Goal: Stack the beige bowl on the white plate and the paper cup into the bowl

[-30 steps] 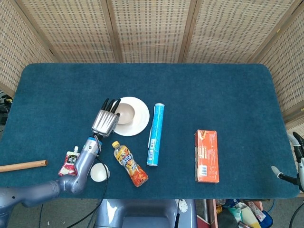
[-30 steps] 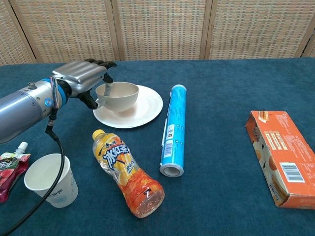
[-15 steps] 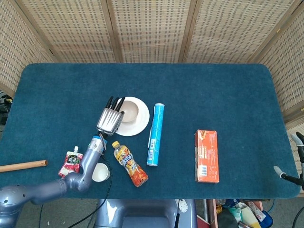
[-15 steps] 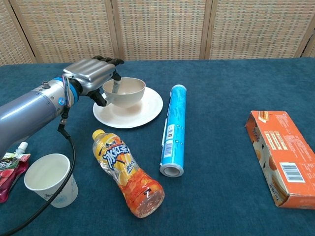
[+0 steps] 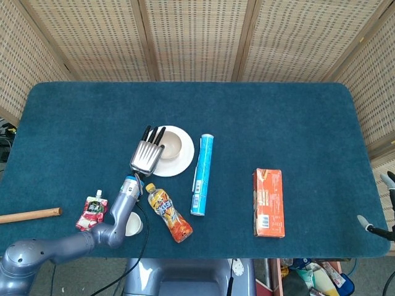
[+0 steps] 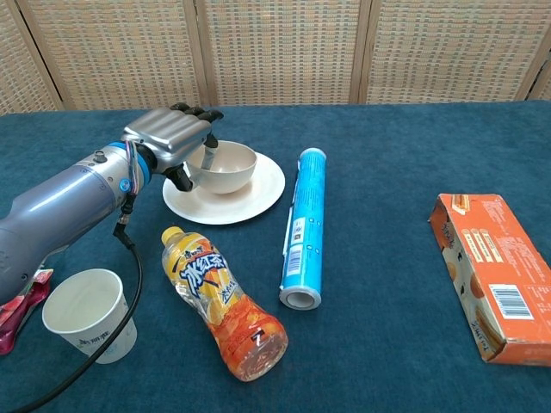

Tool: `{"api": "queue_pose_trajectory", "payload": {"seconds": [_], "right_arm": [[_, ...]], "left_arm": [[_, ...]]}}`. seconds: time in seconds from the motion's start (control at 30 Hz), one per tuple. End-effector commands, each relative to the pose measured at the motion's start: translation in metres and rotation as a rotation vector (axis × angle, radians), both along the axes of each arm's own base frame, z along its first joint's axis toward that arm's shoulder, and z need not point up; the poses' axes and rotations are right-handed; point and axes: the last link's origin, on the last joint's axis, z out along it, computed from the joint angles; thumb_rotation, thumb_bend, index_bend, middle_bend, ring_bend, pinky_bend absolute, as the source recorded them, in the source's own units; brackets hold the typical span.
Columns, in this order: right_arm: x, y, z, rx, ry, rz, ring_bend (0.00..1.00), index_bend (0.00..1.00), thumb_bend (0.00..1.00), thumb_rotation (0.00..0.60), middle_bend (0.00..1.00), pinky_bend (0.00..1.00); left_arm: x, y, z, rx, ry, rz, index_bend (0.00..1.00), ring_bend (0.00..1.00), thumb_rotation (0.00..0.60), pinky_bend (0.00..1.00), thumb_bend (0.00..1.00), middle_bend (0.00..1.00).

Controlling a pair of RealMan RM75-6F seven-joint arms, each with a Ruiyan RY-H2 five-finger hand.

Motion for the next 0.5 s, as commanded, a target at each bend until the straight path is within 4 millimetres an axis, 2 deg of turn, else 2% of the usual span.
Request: {"api": "queue_pose_trajectory", "payload": {"seconds": [0.03, 0.1, 0.2, 0.37, 0.5], "right_arm": [[0.0, 0.0, 0.0, 0.0, -0.001, 0.001, 0.0, 0.0, 0.17, 0.6, 0.0, 0.0], [0.0, 0.0, 0.0, -0.001, 0.0, 0.001, 0.0, 0.0, 0.17, 0.6, 0.0, 0.0], [0.0, 0.001, 0.001, -0.003, -0.001, 0.001, 0.0, 0.0, 0.17, 0.6, 0.0, 0.0], [0.0, 0.001, 0.001, -0.007, -0.001, 0.0, 0.0, 0.0, 0.17, 0.6, 0.0, 0.0], [0.001, 0.002, 0.001, -0.006, 0.003, 0.002, 0.0, 0.0, 0.17, 0.6, 0.0, 0.0]], "left_arm": [[0.0, -0.001, -0.001, 0.0, 0.001, 0.002, 0.31, 0.0, 0.6, 0.0, 0.41, 0.0], [0.0, -0.002, -0.002, -0.006, -0.002, 0.009, 0.22, 0.0, 0.6, 0.0, 0.33, 0.0], [-0.001, -0.002, -0.001, -0.005, 0.007, 0.011, 0.16, 0.0, 0.6, 0.0, 0.24, 0.0], [-0.006, -0.004, 0.004, -0.01, -0.008, 0.025, 0.11, 0.0, 0.6, 0.0, 0.19, 0.0], [-0.009, -0.009, 0.012, -0.01, -0.029, 0.009, 0.11, 0.0, 0.6, 0.0, 0.19, 0.0]]}}
